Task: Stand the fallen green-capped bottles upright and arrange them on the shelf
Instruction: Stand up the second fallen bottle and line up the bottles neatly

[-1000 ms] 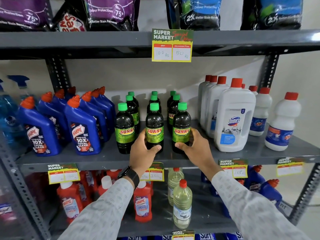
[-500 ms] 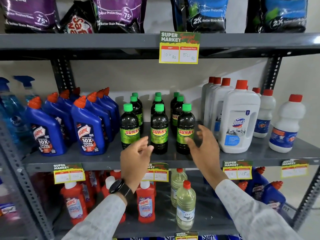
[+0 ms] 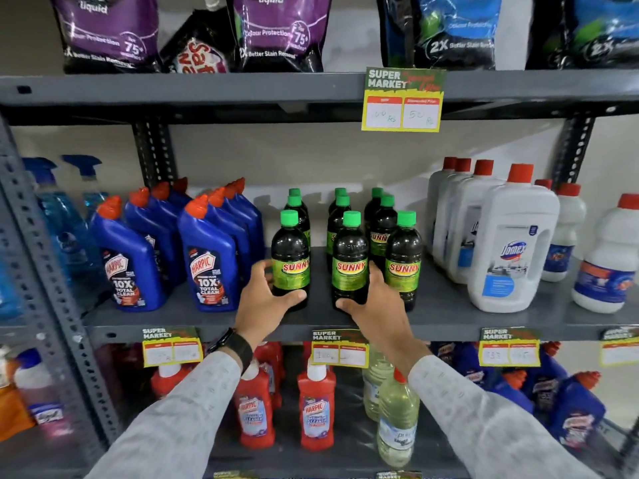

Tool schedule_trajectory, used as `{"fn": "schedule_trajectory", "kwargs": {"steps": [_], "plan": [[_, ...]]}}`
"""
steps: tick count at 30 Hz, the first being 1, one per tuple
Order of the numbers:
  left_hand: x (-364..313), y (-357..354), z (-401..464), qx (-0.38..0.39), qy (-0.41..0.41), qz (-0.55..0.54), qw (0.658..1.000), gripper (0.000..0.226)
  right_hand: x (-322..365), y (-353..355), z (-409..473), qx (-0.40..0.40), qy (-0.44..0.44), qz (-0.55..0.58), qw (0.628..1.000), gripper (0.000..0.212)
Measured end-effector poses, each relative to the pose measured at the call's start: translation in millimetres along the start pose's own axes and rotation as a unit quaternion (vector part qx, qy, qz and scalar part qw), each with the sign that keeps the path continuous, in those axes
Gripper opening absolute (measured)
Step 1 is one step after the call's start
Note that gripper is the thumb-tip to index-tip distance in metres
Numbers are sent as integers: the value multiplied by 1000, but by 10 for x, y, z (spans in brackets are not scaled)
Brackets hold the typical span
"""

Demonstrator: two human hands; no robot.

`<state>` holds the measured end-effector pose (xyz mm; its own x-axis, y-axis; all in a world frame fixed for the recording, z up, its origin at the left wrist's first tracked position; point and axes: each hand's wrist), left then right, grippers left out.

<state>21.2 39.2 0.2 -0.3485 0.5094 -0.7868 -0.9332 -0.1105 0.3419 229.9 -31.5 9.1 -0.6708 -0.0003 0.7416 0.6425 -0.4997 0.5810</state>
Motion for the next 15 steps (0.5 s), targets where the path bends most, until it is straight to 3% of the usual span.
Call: {"fn": "schedule_trajectory", "kwargs": {"steps": [2,7,15], "plan": [[64,39,14,24,-4,-12,1000,82,-20,-18,21,-3,1,12,1000,80],[170,86,33,72,-17,-46,996,81,-32,-36,18,-14,11,12,1000,79],[192,68,55,83,-29,-61,994,82,-29,-50,10,-21,18,0,1000,78]]}}
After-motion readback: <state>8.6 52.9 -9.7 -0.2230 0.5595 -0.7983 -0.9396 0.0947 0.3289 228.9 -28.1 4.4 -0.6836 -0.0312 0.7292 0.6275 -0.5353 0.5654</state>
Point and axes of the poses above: each hand's wrist, its own z-axis towards the middle knuckle, its own y-axis out of the back of the hand, x = y × z, and after that the axes turned 8 degrees about -y, right-handed
